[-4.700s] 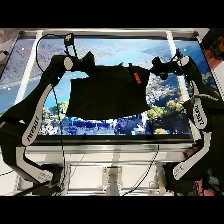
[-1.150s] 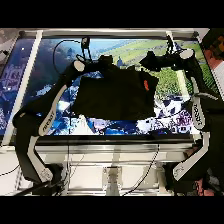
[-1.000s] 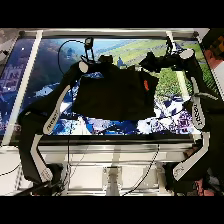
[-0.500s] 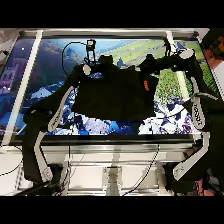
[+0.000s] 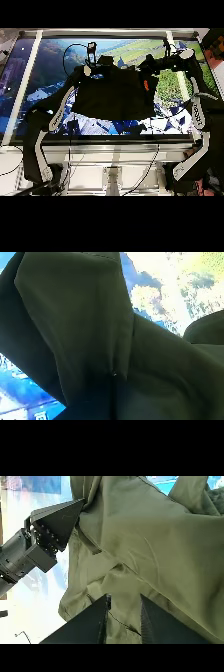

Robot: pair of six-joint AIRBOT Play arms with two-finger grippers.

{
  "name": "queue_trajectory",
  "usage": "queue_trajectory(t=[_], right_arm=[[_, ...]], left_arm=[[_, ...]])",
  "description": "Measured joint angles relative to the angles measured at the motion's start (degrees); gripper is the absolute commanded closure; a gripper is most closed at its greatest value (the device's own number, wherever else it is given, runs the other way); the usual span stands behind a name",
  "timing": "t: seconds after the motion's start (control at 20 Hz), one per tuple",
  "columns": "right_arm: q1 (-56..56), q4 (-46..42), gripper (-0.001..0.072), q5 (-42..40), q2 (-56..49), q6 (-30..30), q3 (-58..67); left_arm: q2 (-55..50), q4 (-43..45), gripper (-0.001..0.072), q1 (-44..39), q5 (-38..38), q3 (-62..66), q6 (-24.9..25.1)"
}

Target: Fold the clothes and pants, and hang the long-sleeved shirts on hangers.

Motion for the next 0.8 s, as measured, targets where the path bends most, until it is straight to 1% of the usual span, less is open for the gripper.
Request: queue_trajectory(t=[0.05, 0.1, 0.15, 0.2, 0.3, 0.4, 0.5, 0.65, 0.8], right_arm=[[0.0, 0.0, 0.0487, 0.0, 0.0, 0.0, 0.0], [-0.1, 0.0, 0.0528, 0.0, 0.0, 0.0, 0.0], [-0.1, 0.0, 0.0633, 0.0, 0.0, 0.0, 0.0], [-0.1, 0.0, 0.0688, 0.0, 0.0, 0.0, 0.0], [-0.1, 0.0, 0.0689, 0.0, 0.0, 0.0, 0.0], [-0.1, -0.1, 0.0689, -0.1, 0.0, 0.0, 0.0], [-0.1, -0.1, 0.0689, -0.1, 0.0, 0.0, 0.0], [-0.2, -0.1, 0.0689, -0.1, 0.0, 1.0, 0.0], [-0.9, -1.5, 0.0689, 0.0, 0.0, 3.9, 0.0]], left_arm=[[0.7, 0.2, 0.0705, 0.1, -0.1, 0.0, 0.0], [1.7, 1.0, 0.0706, 0.1, -0.7, 0.0, 0.0], [2.8, 2.9, 0.0707, 0.1, -2.0, 0.0, 0.0], [4.0, 5.5, 0.0707, 0.1, -3.5, 0.0, 0.0], [7.2, 13.1, 0.0707, 0.0, -6.8, 0.0, -1.3], [10.0, 21.4, 0.0707, 0.1, -11.3, 0.0, -4.8], [12.2, 27.0, 0.0707, 0.3, -16.9, 0.0, -7.5], [13.9, 31.8, 0.0707, 0.1, -26.1, -0.2, -9.6], [14.8, 34.2, 0.0706, -0.5, -32.9, -1.6, -12.2]])
